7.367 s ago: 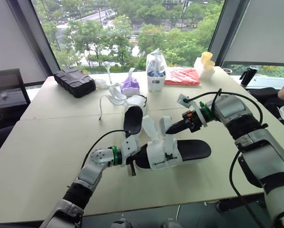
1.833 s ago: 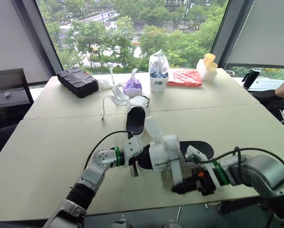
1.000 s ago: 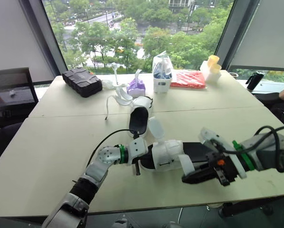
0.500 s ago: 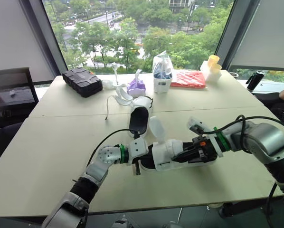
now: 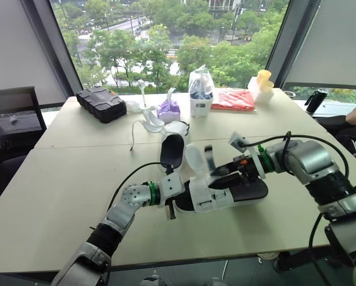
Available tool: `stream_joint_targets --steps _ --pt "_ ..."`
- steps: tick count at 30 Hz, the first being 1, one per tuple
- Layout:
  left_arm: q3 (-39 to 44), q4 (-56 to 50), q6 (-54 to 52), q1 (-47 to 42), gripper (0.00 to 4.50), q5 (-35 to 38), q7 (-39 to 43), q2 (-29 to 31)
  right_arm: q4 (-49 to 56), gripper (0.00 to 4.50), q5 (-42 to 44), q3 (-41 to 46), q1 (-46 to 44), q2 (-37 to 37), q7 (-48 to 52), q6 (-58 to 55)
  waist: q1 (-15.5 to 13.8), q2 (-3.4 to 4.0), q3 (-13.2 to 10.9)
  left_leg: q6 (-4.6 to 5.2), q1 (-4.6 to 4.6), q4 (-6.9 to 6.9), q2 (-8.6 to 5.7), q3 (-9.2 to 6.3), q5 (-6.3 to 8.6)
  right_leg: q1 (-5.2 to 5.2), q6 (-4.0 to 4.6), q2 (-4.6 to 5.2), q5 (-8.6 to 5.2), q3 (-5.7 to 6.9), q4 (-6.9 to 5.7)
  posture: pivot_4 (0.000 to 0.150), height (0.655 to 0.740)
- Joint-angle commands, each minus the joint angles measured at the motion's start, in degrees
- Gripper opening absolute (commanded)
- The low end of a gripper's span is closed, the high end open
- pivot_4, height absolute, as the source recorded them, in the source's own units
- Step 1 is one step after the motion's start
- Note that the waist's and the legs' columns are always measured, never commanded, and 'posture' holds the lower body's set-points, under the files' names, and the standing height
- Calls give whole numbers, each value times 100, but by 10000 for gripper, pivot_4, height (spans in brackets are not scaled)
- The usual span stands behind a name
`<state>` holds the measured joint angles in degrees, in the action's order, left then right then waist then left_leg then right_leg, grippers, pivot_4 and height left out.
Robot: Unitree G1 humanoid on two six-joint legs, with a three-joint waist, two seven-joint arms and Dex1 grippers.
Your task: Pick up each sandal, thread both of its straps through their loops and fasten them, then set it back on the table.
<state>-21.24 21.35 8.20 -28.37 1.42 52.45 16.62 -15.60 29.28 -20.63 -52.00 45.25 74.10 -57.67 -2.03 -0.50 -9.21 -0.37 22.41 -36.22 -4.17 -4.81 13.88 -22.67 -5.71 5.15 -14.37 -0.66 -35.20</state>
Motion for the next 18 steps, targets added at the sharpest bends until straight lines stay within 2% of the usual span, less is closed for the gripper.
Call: stream_joint_targets --steps 1,6,12,18 --pt "-261 488 -291 268 0 -399 45 128 -340 38320 -29 334 -321 -116 -16 -191 -8 0 0 1 1 2 0 -1 0 -2 1 0 0 0 0 1500 7400" --pt "-252 494 -289 259 0 -405 60 128 -604 38320 -122 402 -462 -266 -10 -219 -12 1 1 11 9 8 0 0 -7 -12 -1 1 -1 0 2 1500 7400" --pt "-244 481 -297 250 0 -400 62 136 -1353 38320 -573 572 -713 -643 -422 339 -4 2 0 -2 8 6 0 0 1 -11 0 0 0 0 0 1500 7400" --pt "-242 486 -288 246 0 -403 72 142 -1726 38320 -776 748 -922 -790 -393 725 -8 2 0 9 8 8 -1 1 -6 -13 -3 -2 1 1 1 1500 7400"
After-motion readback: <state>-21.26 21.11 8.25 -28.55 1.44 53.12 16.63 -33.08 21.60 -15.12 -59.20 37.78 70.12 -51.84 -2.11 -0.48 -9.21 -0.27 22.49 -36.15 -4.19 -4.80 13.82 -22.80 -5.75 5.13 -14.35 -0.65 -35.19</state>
